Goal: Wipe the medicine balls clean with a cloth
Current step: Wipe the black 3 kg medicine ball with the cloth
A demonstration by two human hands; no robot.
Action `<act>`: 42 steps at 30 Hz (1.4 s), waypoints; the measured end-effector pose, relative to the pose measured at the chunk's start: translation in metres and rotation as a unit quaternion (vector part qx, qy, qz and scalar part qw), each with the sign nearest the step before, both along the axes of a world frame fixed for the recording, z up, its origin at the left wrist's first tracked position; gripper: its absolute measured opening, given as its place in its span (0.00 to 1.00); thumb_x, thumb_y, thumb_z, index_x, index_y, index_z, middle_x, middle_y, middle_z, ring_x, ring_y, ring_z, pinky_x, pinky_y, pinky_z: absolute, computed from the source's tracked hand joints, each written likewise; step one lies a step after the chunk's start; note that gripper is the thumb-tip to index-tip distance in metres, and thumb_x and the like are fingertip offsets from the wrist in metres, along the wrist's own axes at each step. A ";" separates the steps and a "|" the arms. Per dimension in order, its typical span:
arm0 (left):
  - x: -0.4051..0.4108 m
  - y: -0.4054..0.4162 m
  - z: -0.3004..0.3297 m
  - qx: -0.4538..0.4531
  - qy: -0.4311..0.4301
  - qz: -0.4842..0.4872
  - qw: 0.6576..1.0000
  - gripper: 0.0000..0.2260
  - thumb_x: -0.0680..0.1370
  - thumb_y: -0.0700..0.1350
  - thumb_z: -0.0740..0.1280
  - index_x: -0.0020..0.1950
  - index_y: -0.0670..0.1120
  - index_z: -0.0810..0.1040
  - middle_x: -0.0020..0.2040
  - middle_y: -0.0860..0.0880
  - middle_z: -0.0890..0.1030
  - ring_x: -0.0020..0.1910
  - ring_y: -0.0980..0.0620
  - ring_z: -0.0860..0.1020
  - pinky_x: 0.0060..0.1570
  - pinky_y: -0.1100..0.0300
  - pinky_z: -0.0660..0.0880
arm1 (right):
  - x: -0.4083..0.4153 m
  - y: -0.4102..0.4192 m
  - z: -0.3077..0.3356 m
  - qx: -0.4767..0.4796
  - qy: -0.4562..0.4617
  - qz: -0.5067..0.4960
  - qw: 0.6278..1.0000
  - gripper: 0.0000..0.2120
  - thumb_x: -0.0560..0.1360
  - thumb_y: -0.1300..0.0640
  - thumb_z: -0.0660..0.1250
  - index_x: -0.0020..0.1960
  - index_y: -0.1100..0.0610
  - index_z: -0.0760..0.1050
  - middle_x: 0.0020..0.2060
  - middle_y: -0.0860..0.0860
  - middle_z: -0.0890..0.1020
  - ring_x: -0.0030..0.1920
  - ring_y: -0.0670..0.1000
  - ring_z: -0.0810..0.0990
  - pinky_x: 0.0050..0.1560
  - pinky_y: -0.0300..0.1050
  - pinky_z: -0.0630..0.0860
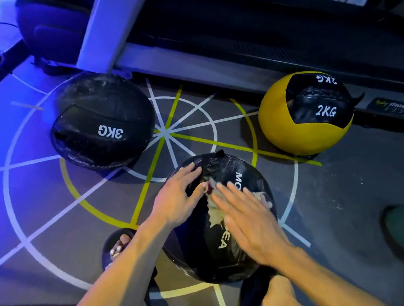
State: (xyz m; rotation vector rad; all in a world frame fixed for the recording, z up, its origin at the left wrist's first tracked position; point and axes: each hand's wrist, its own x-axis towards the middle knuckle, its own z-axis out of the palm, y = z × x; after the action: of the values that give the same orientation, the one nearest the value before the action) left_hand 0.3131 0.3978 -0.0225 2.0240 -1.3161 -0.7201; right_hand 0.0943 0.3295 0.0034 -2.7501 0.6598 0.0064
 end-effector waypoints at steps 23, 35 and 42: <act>-0.006 -0.001 0.006 0.010 0.002 -0.008 1.000 0.26 0.82 0.61 0.62 0.79 0.56 0.68 0.82 0.59 0.60 0.81 0.57 0.57 0.76 0.57 0.57 | 0.079 -0.118 0.006 -0.040 -0.007 -0.201 0.979 0.07 0.78 0.62 0.66 0.46 0.52 0.81 0.46 0.49 0.75 0.49 0.55 0.80 0.43 0.51 0.77; -0.006 -0.002 0.006 0.009 0.015 -0.006 1.000 0.26 0.81 0.63 0.62 0.79 0.57 0.69 0.82 0.59 0.58 0.81 0.57 0.56 0.78 0.53 0.58 | 0.030 -0.063 0.007 -0.046 -0.109 -0.104 0.987 0.13 0.82 0.54 0.64 0.63 0.57 0.80 0.54 0.50 0.78 0.52 0.52 0.76 0.51 0.49 0.76; -0.006 -0.001 0.005 0.005 0.022 -0.010 1.000 0.26 0.82 0.62 0.62 0.79 0.56 0.68 0.83 0.58 0.57 0.82 0.56 0.53 0.79 0.52 0.57 | 0.072 -0.136 -0.010 0.031 -0.034 -0.267 0.963 0.09 0.82 0.59 0.65 0.52 0.57 0.84 0.49 0.55 0.80 0.50 0.58 0.79 0.43 0.45 0.67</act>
State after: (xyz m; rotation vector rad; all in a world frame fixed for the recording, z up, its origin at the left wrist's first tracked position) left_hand 0.3070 0.3967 -0.0177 1.9938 -1.3131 -0.7772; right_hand 0.1658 0.1935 -0.0061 -2.4140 1.3300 -0.1829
